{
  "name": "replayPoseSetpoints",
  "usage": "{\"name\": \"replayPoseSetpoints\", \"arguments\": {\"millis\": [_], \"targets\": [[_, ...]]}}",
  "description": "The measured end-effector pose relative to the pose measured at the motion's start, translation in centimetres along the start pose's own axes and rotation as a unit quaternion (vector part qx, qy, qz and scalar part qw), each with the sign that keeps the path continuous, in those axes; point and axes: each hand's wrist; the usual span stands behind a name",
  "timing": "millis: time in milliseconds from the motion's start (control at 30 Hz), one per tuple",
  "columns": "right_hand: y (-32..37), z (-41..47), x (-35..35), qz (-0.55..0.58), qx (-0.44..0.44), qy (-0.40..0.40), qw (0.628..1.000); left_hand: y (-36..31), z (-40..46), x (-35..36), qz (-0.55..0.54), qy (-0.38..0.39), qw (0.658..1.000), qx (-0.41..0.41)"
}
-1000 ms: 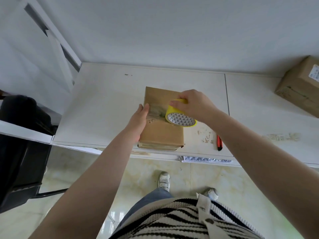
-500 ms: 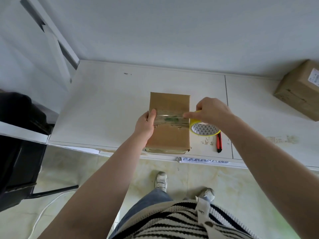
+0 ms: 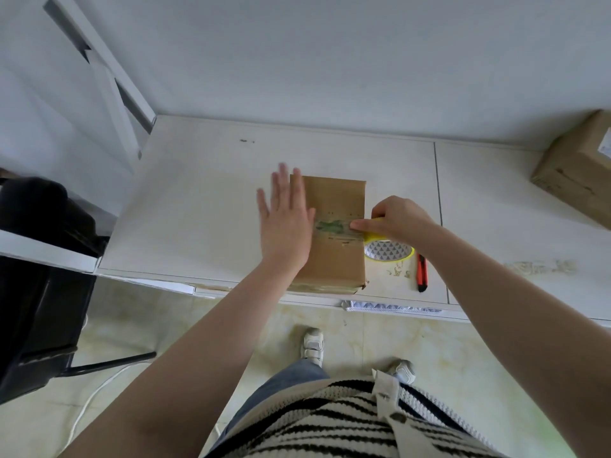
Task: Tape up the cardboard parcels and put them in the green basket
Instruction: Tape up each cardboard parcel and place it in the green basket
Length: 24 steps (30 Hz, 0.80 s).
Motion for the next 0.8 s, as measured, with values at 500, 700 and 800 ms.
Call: {"name": "replayPoseSetpoints", "arguments": {"millis": [500, 700, 800], "targets": [[-3.8, -1.3, -0.4, -0.007, -0.029, -0.045, 0.999, -1.9, 0.9, 0.6, 0.083, 0.056, 0.981, 0.165], [-6.2, -1.7, -0.6, 0.153, -0.047, -0.008, 0.987, -3.9, 1.6, 0.3, 0.065, 0.116, 0.983, 0.128], [-6.5, -1.4, -0.3, 0.15, -0.039, -0.017, 0.988, -4.9, 1.1, 0.6, 0.028, 0.118, 0.987, 0.105]]}}
Point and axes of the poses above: each hand's wrist, its own z-axis towards the middle knuckle, its own x-axis out of the palm, y = z × x, and after that the axes turned 10 degrees about z, right-handed
